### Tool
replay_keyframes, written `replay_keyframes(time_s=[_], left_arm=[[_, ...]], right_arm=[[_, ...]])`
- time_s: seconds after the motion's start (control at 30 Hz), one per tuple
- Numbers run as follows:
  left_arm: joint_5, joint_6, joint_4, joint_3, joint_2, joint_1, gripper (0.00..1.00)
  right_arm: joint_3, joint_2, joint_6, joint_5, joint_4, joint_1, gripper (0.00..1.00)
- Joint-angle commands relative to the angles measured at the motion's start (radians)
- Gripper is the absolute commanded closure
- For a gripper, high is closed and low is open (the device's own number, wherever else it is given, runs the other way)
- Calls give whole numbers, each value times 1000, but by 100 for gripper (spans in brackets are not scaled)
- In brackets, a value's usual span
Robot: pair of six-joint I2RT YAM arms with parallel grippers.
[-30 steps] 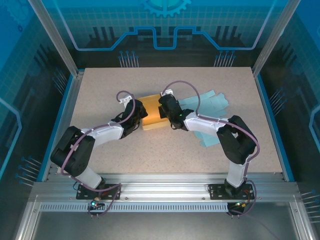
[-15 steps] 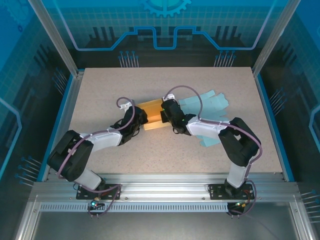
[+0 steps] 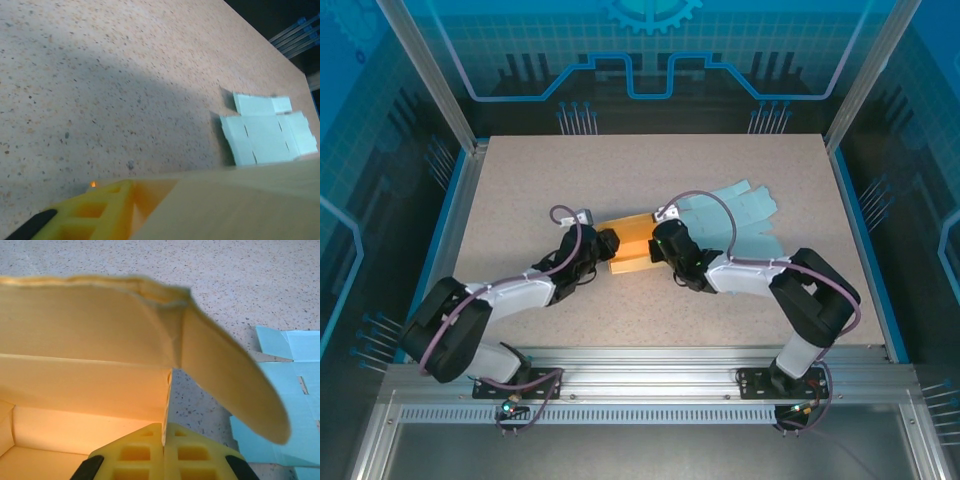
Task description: Fold the paper box
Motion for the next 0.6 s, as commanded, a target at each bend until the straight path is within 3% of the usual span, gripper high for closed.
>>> replay_keyframes(time_s=[0.0, 0.27, 0.57], left_arm=[[145, 34, 47, -30, -61, -38, 59], [156, 62, -55, -105, -248, -65, 36], [29, 26, -268, -186, -459, -71, 33]], right_arm=[[-34, -15, -10, -73, 59, 67, 100], [-98, -21, -7, -2, 111, 105, 100], [-167, -46, -11, 44, 134, 139, 100]])
